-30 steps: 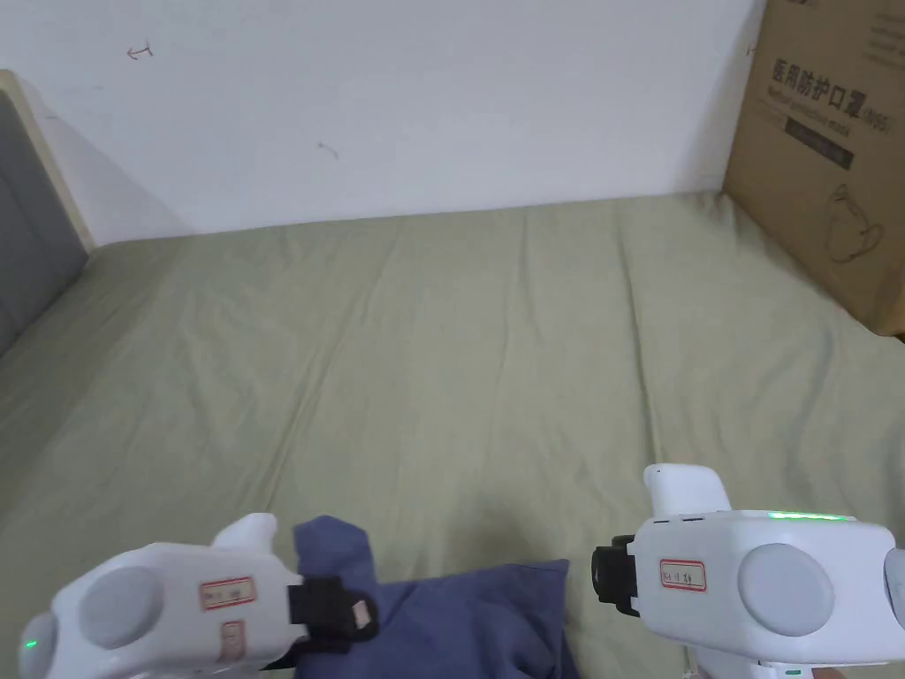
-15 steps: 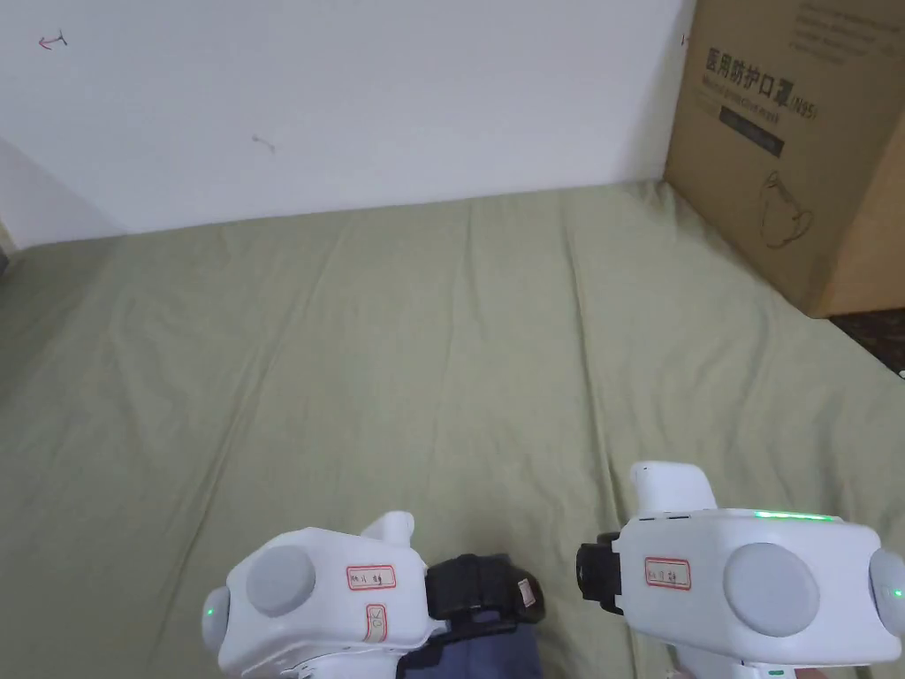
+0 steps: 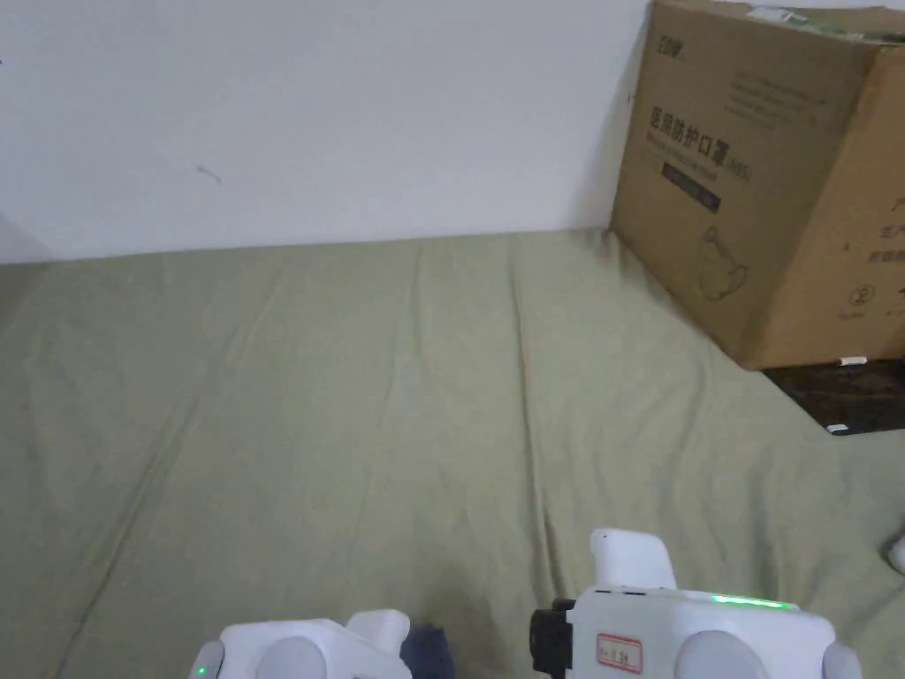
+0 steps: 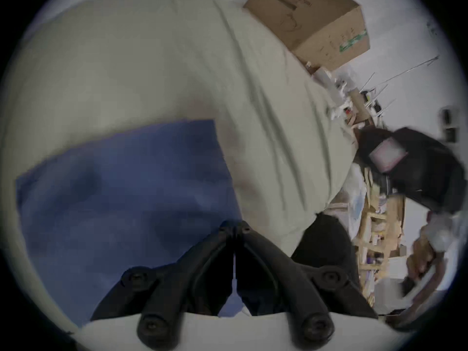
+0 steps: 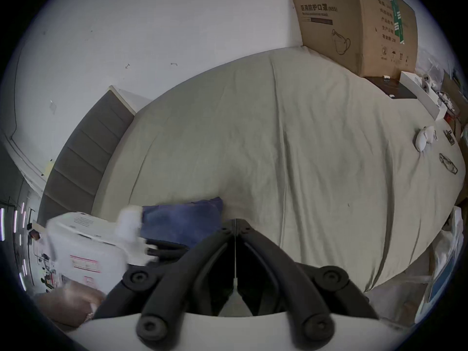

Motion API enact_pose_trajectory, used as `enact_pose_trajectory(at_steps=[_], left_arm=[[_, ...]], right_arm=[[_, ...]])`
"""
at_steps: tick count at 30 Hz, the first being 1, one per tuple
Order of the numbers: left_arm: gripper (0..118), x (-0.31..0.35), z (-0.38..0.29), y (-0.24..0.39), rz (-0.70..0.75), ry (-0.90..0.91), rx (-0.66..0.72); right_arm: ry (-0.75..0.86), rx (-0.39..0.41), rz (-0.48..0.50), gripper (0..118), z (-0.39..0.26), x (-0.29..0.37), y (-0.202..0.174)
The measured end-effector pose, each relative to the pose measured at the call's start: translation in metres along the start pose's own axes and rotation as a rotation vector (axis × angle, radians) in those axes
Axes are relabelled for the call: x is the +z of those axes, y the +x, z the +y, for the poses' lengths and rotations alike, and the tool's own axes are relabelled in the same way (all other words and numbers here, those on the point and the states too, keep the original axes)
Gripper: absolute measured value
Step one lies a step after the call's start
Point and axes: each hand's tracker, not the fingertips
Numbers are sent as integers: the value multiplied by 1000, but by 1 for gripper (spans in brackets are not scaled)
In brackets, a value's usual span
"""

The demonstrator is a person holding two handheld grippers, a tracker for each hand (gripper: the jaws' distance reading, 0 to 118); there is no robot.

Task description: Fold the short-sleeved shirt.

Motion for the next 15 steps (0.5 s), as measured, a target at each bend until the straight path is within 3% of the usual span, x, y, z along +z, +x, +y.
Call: enact_pose_trajectory(at_steps=[2,5,9,15], left_arm=[[1,-21,0,-7,19,-58,1],[1,-21,4,-11,-114,-23,118],[2,-6,-6,-3,-313,33,95],[2,74,-37,-12,-205,258,-4]], right_arm=[[-2,-8,-6,0,-1,2,2],[-3,-10,-5,0,-3,4,4],[2,-11,-17,0,-2,8,5],[56,11,-53,0,9,23,9]])
